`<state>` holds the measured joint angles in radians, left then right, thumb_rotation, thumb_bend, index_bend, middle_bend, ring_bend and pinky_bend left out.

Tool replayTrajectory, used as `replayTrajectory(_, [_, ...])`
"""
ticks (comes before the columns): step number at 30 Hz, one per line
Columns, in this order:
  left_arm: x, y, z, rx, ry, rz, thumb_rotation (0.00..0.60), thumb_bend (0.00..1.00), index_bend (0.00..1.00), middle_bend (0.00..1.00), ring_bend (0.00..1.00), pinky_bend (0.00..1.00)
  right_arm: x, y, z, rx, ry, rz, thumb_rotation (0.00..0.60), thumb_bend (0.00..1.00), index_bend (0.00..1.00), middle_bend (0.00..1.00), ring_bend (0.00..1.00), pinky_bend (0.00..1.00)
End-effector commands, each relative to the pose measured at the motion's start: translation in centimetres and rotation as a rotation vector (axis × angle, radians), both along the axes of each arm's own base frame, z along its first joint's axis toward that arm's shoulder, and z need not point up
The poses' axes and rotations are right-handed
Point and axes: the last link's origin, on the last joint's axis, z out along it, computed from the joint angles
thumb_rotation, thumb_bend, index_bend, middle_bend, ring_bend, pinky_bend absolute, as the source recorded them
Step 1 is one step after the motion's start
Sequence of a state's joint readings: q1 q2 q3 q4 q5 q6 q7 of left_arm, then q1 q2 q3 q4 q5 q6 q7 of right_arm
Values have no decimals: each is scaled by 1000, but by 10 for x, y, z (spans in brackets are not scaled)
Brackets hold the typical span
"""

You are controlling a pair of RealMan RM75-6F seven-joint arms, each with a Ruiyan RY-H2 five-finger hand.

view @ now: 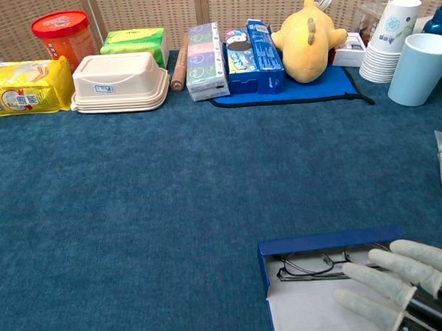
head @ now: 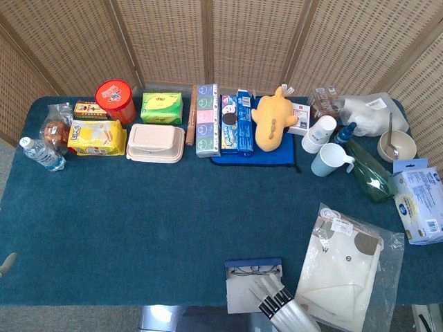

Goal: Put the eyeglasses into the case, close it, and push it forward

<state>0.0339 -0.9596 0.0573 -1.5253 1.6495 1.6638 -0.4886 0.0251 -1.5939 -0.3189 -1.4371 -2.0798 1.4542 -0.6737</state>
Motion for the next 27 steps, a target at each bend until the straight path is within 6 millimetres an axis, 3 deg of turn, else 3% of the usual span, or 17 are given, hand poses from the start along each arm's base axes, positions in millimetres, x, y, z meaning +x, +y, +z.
replayTrajectory(1, [-2, -3, 1, 0, -2, 1, 600, 283, 0, 0, 0, 0, -2, 2, -7, 14, -9, -11, 554, 188, 0, 40, 0, 123])
replayTrajectory(14, [-2, -12, 4, 0, -2, -8, 600, 282, 0, 0, 0, 0, -11, -7, -29, 35, -70, -13, 553, 189, 0, 35, 0, 123])
replayTrajectory(27, [-3, -17, 5, 9, -8, -5, 600, 285, 0, 0, 0, 0, -10, -17, -31, 23, -116, 6, 555, 184, 0, 34, 0, 123])
